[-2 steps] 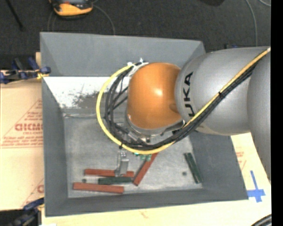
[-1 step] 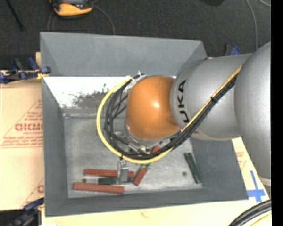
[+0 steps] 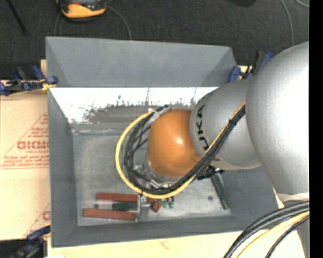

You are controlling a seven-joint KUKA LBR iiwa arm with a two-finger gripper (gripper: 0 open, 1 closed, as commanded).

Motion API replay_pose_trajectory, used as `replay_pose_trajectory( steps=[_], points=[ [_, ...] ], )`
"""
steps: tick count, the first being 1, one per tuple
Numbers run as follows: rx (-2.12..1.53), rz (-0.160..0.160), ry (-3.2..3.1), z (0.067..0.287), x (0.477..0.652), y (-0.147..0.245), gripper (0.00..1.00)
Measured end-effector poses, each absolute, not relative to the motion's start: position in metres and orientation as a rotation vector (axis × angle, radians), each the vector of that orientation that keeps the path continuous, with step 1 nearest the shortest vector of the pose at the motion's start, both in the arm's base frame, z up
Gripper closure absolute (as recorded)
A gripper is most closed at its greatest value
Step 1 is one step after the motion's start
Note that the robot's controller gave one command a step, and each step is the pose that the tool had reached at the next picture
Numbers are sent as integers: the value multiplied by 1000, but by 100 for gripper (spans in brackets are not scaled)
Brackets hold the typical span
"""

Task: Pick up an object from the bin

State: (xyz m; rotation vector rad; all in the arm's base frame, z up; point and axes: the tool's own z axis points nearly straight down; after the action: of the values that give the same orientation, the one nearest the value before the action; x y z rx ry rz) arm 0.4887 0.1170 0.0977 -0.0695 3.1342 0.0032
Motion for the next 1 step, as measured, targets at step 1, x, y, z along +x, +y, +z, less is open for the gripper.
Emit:
replay_pose_trajectory(
  steps=[1],
  points=[
    [-24,1,3142,74,512,134,100]
  ],
)
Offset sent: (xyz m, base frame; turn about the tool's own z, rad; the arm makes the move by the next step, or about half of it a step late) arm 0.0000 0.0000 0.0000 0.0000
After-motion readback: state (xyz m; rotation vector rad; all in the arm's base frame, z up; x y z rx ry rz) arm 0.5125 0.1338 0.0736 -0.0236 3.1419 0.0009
